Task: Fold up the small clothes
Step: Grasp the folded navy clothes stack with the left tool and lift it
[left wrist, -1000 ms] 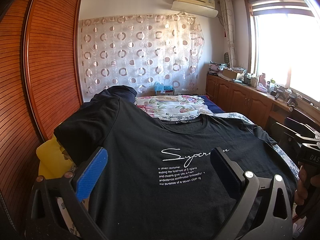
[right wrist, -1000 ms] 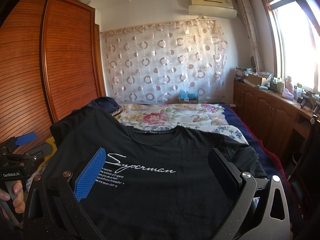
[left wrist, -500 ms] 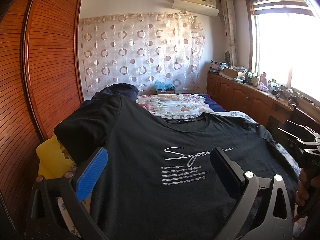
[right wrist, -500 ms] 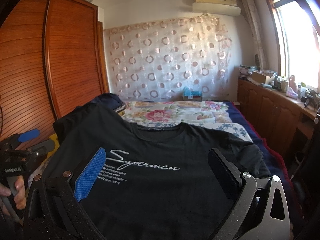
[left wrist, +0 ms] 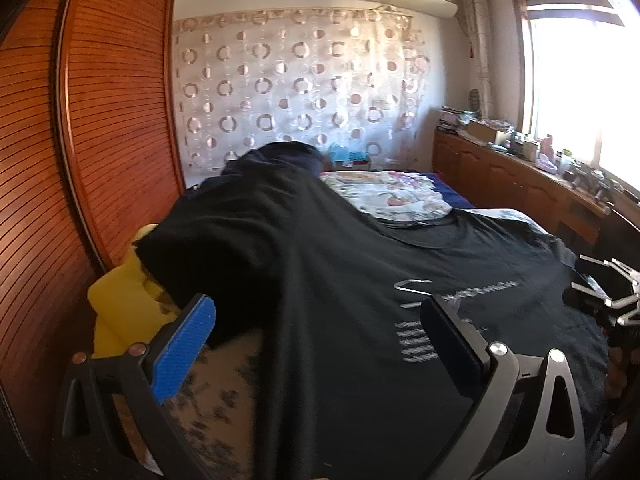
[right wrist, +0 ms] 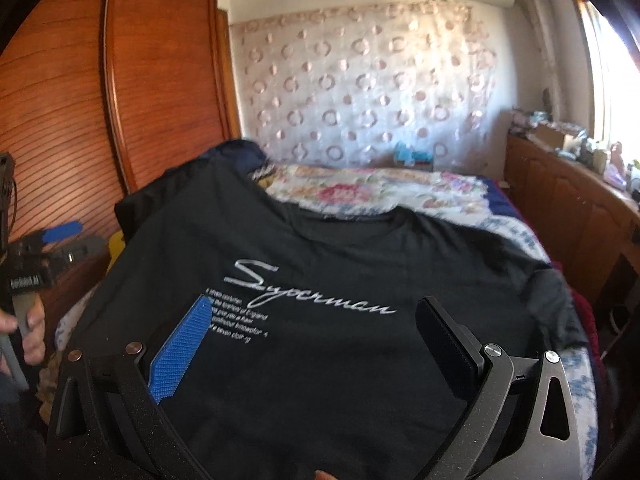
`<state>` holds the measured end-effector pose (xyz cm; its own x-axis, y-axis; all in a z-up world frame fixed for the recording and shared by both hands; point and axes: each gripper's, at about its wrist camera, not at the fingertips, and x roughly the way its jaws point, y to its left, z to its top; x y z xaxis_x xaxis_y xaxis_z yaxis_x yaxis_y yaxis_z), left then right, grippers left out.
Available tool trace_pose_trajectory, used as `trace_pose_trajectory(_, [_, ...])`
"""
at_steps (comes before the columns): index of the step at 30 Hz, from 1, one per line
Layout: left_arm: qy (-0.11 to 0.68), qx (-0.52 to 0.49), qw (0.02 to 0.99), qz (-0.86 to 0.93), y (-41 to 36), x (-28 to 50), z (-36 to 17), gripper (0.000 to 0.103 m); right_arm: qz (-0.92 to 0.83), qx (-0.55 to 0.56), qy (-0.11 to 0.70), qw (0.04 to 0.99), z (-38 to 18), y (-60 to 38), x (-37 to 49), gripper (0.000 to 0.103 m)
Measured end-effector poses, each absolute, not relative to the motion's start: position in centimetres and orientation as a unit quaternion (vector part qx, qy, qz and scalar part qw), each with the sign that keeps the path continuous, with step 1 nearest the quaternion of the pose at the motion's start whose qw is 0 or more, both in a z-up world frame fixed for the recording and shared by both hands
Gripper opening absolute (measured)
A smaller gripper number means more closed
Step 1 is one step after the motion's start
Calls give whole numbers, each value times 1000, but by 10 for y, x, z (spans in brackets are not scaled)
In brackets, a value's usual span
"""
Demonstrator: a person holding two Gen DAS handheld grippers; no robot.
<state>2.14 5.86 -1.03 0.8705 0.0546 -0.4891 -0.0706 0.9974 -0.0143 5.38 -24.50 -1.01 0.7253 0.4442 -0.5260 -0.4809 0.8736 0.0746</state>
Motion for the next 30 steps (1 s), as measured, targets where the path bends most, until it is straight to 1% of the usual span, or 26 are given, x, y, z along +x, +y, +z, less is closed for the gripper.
trace_pose_trajectory(8, [263,-41,962,60,108,43,-18,103,288,-48,309,905,-30,-225,82,103])
trace_pose_trajectory(17, [271,-77,956,80,164,68,-14,103,313,-46,328,890,-31,-211,111,102])
trace_pose_trajectory(19, [273,-88,955,80,175,74,-15,101,317,-47,332,887,-31,-208,119,102])
trace_pose_trajectory(23, [288,-101,950,69,190,89,-16,89,321,-51,339,883,-32,-201,135,102])
trace_pose_trajectory(24, [294,-103,948,70,194,94,-18,83,321,-51,342,881,-33,-199,139,102])
trace_pose_trajectory(25, [298,-107,946,69,196,98,-19,79,322,-50,345,880,-34,-197,144,102])
trace_pose_trajectory(26, [302,-115,944,67,201,103,-20,79,323,-49,348,879,-34,-195,148,103])
trace_pose_trajectory(27, [303,-121,943,67,206,106,-22,76,324,-49,349,878,-35,-194,150,102])
trace_pose_trajectory(28, [305,-128,941,69,211,110,-24,66,325,-50,352,876,-36,-192,153,102])
trace_pose_trajectory(29, [308,-134,939,71,214,113,-25,62,326,-50,353,875,-36,-191,156,102])
trace_pose_trajectory(30, [311,-140,937,71,218,115,-27,61,327,-51,356,874,-37,-190,158,102])
